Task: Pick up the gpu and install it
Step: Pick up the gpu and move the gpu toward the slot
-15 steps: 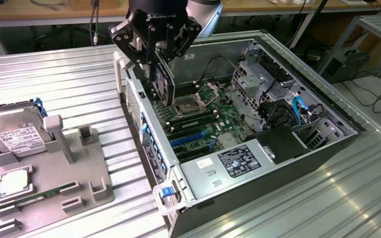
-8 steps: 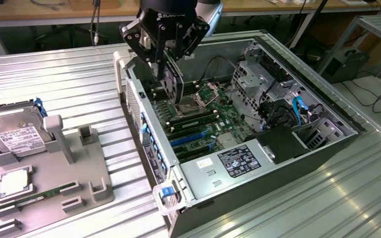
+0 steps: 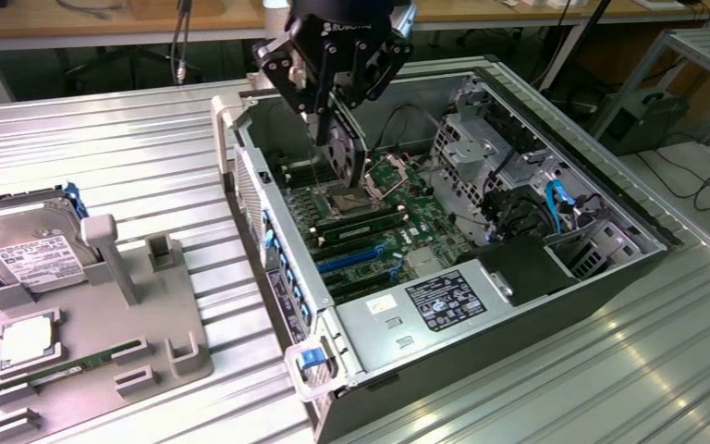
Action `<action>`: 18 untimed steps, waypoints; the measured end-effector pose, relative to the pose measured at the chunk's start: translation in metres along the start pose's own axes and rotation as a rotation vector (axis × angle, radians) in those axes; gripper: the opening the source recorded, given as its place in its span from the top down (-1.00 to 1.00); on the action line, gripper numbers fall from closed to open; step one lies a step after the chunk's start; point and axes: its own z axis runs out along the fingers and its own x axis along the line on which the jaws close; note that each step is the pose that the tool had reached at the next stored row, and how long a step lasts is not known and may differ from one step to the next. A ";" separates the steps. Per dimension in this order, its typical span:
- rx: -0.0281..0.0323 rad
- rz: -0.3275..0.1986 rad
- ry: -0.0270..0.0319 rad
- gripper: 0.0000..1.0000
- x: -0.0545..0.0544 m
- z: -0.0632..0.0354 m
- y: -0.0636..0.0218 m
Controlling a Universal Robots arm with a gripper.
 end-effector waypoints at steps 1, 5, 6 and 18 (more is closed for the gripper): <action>0.0000 0.000 0.0001 0.44 -0.003 0.0001 0.0000; 0.0000 0.000 0.0000 0.44 -0.014 0.0004 -0.0001; 0.0000 0.000 0.0000 0.44 -0.017 0.0005 -0.0001; 0.0001 0.000 0.0000 0.44 -0.046 0.0014 -0.0003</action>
